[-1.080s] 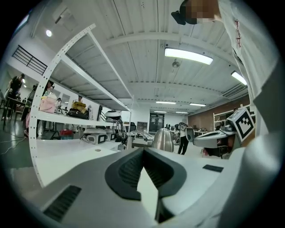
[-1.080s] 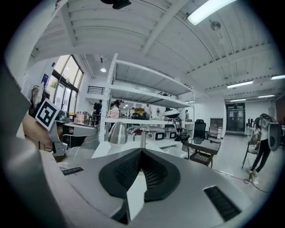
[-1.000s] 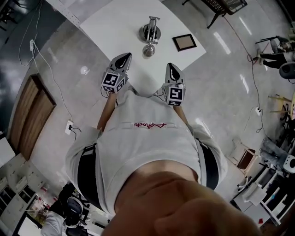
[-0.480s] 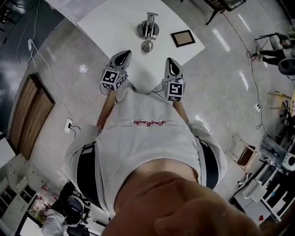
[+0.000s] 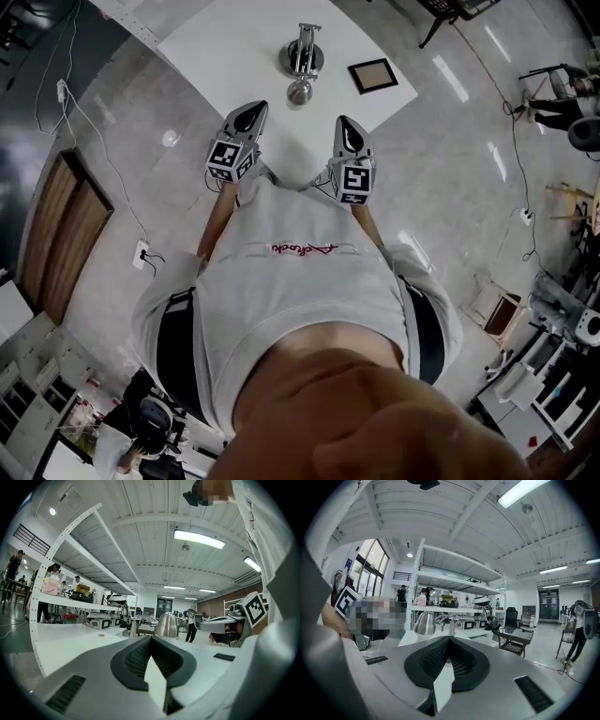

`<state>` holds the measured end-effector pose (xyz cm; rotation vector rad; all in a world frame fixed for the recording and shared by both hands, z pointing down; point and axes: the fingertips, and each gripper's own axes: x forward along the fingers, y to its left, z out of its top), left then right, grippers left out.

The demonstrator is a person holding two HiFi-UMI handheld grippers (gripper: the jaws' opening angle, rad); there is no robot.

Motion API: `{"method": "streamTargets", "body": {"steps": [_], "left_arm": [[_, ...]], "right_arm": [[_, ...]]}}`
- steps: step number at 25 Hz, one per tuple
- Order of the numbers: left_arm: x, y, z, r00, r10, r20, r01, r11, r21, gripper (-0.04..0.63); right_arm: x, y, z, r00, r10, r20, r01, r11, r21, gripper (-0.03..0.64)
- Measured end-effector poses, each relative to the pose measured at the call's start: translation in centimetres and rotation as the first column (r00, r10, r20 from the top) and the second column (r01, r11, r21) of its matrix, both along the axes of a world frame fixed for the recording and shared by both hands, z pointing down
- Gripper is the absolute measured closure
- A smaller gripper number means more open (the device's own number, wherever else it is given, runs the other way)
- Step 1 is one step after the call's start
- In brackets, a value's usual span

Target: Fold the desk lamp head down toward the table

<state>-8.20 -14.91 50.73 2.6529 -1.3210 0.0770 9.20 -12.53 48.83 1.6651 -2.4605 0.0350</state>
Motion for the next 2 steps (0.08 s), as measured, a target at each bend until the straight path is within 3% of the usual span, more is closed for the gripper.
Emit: {"method": "streamTargets", "body": {"steps": [2], "left_arm": [[-0.20,-0.23,0.09,1.000,-0.001,0.000,0.001,1.000,0.000,0.568]], "right_arm": [[-0.21,-0.23,0.12,1.000,-0.002,0.000,0.002,1.000,-0.004,0.601]]}}
